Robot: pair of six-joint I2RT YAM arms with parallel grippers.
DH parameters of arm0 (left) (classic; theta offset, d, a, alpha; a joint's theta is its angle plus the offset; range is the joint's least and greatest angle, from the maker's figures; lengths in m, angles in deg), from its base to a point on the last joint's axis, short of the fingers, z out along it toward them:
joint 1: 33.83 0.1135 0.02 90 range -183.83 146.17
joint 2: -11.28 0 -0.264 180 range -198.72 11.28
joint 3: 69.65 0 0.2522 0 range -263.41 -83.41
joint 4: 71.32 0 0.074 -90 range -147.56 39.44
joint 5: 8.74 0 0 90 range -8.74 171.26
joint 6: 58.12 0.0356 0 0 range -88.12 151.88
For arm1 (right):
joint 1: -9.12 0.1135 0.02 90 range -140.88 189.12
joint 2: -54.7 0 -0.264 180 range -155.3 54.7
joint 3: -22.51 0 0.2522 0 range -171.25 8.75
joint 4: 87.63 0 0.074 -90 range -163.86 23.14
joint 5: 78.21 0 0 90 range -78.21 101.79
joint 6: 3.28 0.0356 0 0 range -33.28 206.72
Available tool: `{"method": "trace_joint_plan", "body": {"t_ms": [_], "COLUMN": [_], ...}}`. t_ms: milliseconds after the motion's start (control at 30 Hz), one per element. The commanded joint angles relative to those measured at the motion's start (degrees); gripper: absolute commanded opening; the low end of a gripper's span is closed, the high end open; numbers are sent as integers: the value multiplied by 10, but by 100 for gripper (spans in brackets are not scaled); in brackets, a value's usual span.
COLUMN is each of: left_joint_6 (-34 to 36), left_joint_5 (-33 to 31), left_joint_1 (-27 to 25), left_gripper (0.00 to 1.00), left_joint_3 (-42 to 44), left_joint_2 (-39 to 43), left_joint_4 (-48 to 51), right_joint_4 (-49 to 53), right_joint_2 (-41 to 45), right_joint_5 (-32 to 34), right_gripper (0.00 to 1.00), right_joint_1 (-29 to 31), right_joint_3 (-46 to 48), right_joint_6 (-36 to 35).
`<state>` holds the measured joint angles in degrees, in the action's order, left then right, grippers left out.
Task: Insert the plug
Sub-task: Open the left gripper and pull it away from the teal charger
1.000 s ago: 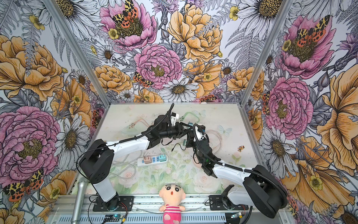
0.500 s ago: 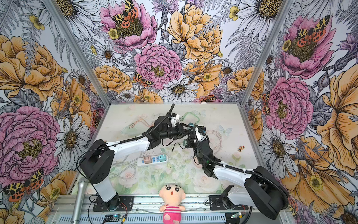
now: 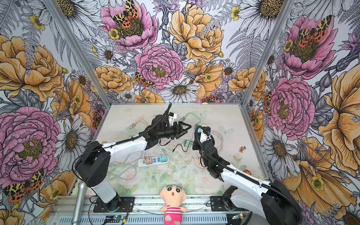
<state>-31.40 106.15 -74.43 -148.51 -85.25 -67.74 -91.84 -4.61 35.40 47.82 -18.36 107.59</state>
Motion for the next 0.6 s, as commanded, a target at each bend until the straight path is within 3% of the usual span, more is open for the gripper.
{"method": "trace_joint_plan", "body": {"t_ms": [0,100,200,367,567], "left_joint_6": [82,168,216,237,264], "left_joint_5": [-37,-94,-133,-79,-30], "left_joint_1": [16,24,32,37,9], "left_gripper": [63,63,63,60,51], "left_joint_3": [-10,-44,-58,-66,-115], "left_joint_2": [48,75,100,85,-5], "left_joint_4": [101,229,293,297,341], "right_joint_4": [147,266,339,361,421], "right_joint_2": [36,58,79,99,62], "right_joint_5": [-68,-126,-209,-337,-422], "right_gripper": [0,0,0,0,0], "right_joint_1": [-9,-31,-76,-146,-167], "right_joint_3": [-62,-105,-129,-142,-207], "right_joint_6": [-20,-12,13,51,44]}}
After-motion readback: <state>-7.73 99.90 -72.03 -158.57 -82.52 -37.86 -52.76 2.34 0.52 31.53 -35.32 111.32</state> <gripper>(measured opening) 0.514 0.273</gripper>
